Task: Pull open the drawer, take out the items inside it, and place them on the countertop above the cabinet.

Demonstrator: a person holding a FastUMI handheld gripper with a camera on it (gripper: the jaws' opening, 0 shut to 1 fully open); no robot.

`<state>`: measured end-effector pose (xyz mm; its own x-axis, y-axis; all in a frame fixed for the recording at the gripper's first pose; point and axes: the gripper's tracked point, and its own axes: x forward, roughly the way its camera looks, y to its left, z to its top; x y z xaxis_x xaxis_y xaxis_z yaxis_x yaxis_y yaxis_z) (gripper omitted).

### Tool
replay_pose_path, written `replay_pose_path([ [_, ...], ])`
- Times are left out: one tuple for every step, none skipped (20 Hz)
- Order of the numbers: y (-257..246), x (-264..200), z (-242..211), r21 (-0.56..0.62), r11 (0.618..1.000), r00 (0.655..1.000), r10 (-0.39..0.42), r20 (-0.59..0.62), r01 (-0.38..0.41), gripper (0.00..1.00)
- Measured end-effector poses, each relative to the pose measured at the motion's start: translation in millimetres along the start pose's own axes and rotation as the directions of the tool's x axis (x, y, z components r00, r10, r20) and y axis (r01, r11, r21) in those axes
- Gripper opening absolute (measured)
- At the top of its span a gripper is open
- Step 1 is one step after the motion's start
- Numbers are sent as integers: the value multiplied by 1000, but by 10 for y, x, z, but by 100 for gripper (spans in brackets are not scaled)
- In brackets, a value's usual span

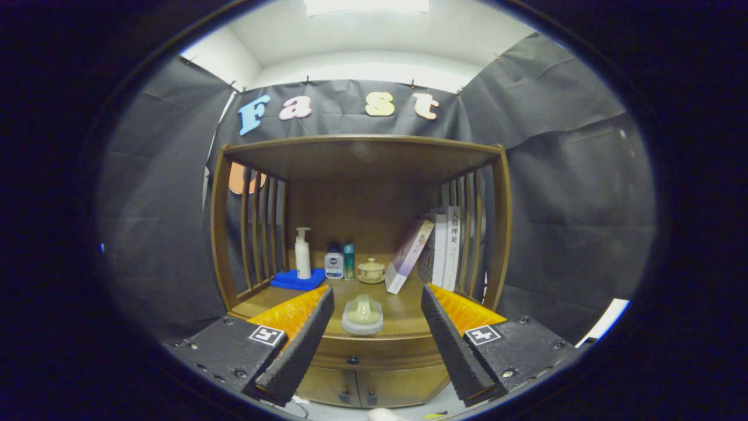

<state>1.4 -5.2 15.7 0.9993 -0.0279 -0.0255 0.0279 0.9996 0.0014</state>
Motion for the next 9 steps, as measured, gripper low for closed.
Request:
replay_pose_path([
  [-25,-38,38,9,1000,1000,-3,0,3,98],
  [-58,-70,69,16,1000,1000,-8,3,8,98],
  [-74,-92,111,19,1000,1000,-12,6,12,98],
  [-84,-121,122,20,1000,1000,-12,6,12,97],
  [-85,-141,134,19,1000,1000,-10,4,10,97],
  [-92,-159,145,12,1000,1000,-7,2,7,97],
  [-89,-168,162,0,1000,1000,-2,3,2,97],
  [-94,-182,158,-11,1000,1000,-3,1,3,98],
  [-87,-198,165,-21,1000,1000,0,0,0,98],
])
